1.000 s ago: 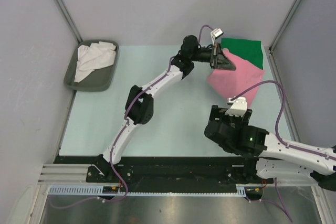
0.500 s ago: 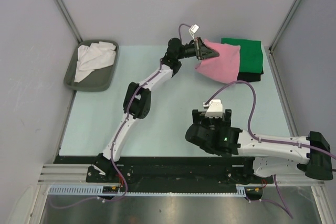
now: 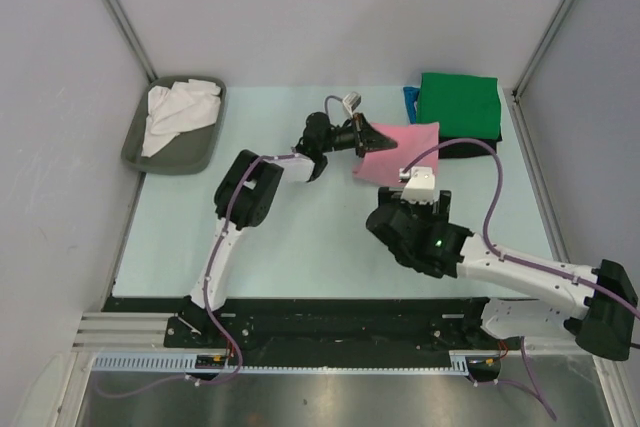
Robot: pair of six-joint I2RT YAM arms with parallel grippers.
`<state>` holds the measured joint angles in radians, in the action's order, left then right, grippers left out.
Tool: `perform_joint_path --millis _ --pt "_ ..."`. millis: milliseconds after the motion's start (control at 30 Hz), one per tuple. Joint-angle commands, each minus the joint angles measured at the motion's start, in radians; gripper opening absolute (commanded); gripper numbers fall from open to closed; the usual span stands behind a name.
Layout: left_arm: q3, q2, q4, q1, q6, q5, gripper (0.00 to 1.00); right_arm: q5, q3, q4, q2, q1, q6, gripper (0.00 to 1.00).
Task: Fold and stack the t-shirts
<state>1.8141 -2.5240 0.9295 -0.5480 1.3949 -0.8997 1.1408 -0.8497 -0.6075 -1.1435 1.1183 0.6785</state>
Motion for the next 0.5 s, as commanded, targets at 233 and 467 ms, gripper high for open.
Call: perform_joint_path --millis 233,467 --pt "-0.771 0.505 0.27 0.051 0.088 0.126 0.0 -0.225 -0.052 0.009 0.134 -0.173 -0.063 1.0" --pt "-1.005 0.706 0.419 -0.001 0.207 0.196 0.0 -0.248 -0.051 -0.001 0.122 -0.173 -0.05 1.0"
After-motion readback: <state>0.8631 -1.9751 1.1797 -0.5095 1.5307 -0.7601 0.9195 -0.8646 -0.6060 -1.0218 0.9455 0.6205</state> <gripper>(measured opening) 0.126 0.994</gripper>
